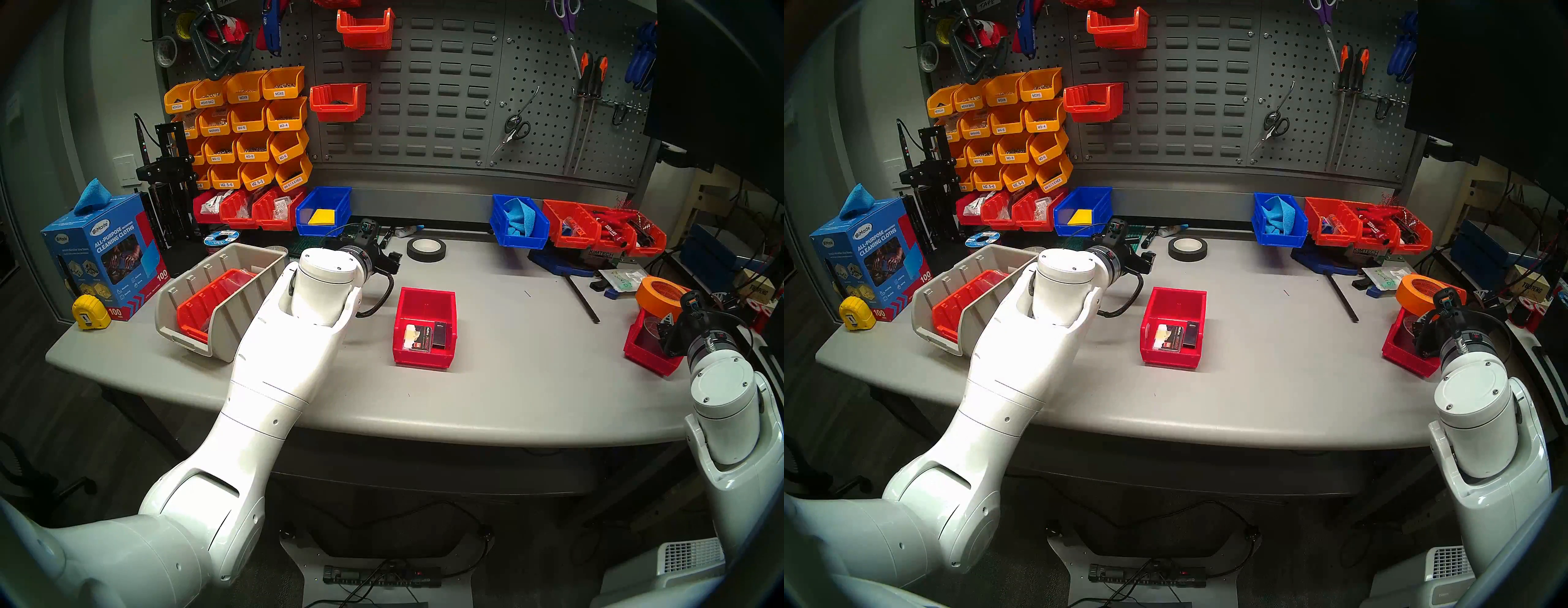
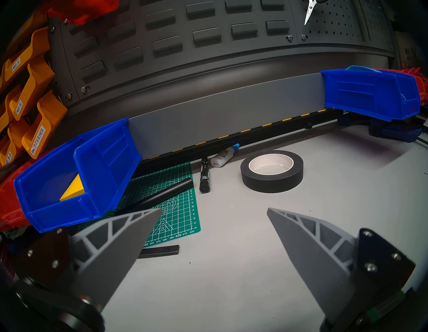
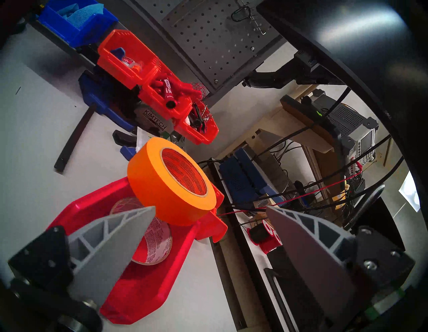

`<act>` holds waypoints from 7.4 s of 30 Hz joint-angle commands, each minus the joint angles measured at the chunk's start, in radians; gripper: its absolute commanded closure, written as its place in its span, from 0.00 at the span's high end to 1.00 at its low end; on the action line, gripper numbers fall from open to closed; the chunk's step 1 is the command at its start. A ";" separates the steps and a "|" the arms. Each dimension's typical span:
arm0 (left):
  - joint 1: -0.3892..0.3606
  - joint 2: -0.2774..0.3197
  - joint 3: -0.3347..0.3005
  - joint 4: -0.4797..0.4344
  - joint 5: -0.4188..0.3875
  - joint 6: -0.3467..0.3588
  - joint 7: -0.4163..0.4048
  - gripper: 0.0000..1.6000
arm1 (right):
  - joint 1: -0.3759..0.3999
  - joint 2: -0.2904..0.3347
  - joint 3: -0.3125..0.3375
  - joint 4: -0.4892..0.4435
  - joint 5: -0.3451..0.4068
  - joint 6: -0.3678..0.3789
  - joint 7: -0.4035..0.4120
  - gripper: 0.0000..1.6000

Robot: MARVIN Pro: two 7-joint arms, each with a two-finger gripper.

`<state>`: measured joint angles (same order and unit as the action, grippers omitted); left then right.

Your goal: Hang all the unorganized tool boxes onto the wall

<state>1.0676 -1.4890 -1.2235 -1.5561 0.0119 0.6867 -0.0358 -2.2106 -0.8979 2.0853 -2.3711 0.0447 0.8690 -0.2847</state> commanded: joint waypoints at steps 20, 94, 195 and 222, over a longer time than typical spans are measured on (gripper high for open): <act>-0.013 -0.008 -0.007 -0.011 0.007 0.001 -0.008 1.00 | 0.040 0.084 -0.019 0.084 -0.026 -0.081 0.033 1.00; -0.007 -0.026 -0.025 -0.011 0.041 0.000 -0.031 1.00 | 0.194 0.097 -0.130 0.253 0.016 -0.147 0.024 1.00; 0.001 -0.051 -0.049 -0.011 0.087 -0.001 -0.061 1.00 | 0.434 0.174 -0.256 0.373 0.050 -0.178 0.045 0.00; 0.004 -0.058 -0.056 -0.011 0.100 -0.002 -0.070 1.00 | 0.557 0.200 -0.284 0.375 0.069 -0.203 0.062 0.00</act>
<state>1.0847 -1.5438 -1.2790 -1.5556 0.1135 0.6865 -0.1034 -1.7326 -0.7150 1.8159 -1.9892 0.1075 0.6902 -0.2257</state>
